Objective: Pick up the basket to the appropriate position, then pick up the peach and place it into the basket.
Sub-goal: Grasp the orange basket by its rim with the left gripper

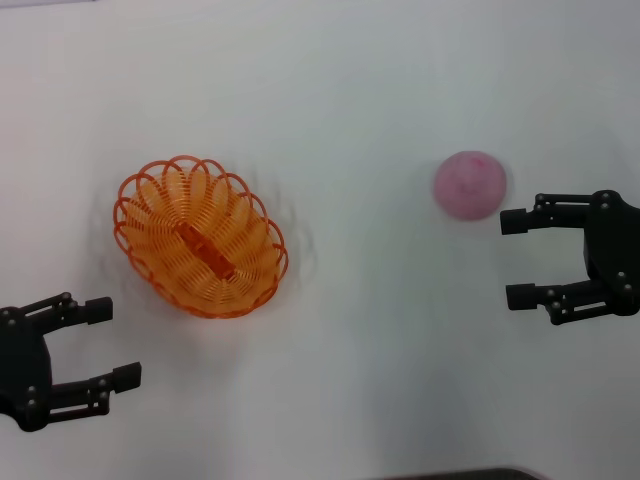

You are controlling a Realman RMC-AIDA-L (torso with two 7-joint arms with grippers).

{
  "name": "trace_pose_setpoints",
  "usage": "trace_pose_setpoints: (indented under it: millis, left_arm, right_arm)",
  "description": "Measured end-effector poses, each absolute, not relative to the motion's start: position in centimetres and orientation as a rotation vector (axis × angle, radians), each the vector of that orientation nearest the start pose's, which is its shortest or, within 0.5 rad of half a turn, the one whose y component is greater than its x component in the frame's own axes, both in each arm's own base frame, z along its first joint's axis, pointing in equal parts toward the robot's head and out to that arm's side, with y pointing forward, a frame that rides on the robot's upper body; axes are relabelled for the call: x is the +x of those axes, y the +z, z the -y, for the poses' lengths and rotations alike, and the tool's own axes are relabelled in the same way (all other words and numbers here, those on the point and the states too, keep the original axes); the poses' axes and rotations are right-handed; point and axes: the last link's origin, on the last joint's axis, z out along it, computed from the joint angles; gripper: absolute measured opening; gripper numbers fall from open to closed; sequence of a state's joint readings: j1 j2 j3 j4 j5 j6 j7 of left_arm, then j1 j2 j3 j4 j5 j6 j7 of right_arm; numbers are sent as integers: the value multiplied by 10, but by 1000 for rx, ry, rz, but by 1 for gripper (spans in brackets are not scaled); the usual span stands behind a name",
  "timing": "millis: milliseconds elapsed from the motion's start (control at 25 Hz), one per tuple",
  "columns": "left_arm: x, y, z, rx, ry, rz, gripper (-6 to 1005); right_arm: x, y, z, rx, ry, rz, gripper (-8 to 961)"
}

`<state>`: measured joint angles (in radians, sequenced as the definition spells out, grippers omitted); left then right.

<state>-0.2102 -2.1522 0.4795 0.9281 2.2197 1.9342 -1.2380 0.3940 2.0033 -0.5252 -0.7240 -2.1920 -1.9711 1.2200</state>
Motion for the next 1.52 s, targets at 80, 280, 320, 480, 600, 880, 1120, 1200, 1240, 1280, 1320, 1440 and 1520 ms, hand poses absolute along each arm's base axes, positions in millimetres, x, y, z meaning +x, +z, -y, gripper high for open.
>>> trace_pose_setpoints:
  millis: [80, 280, 320, 480, 600, 880, 1120, 1200, 1240, 1280, 1320, 1440, 1520]
  left_arm:
    - [-324, 29, -203, -2773, -645, 668, 843]
    - [-324, 29, -203, -2773, -644, 670, 844]
    - [-324, 29, -203, -2772, -644, 671, 844]
    - [-325, 28, -202, -2771, -644, 675, 844]
    - [-324, 28, -201, -2771, -645, 677, 844]
    - [-323, 29, -203, -2778, -654, 702, 843]
    - [-319, 29, -211, -2783, -653, 705, 843]
    - [-317, 28, -214, -2786, -657, 694, 843]
    - [-315, 28, -216, -2788, -660, 690, 843]
    - [-314, 28, -218, -2790, -665, 683, 843]
    - [-312, 27, -220, -2794, -672, 677, 844]
    - [-308, 25, -228, -2797, -683, 672, 844]
    - [-306, 24, -234, -2798, -676, 681, 844]
  right_arm:
    - [303, 49, -252, -2929, 716, -495, 884]
    - [303, 49, -252, -2930, 716, -496, 884]
    - [303, 49, -252, -2930, 715, -497, 884]
    - [302, 49, -253, -2930, 713, -494, 885]
    - [302, 49, -253, -2931, 713, -491, 885]
    - [301, 49, -254, -2932, 715, -490, 884]
    - [301, 49, -254, -2931, 714, -484, 884]
    - [301, 48, -255, -2931, 716, -482, 884]
    - [300, 47, -255, -2931, 718, -481, 884]
    - [300, 46, -255, -2931, 720, -480, 884]
    - [299, 45, -255, -2932, 722, -479, 884]
    - [298, 44, -256, -2932, 726, -474, 885]
    - [297, 43, -256, -2933, 729, -470, 885]
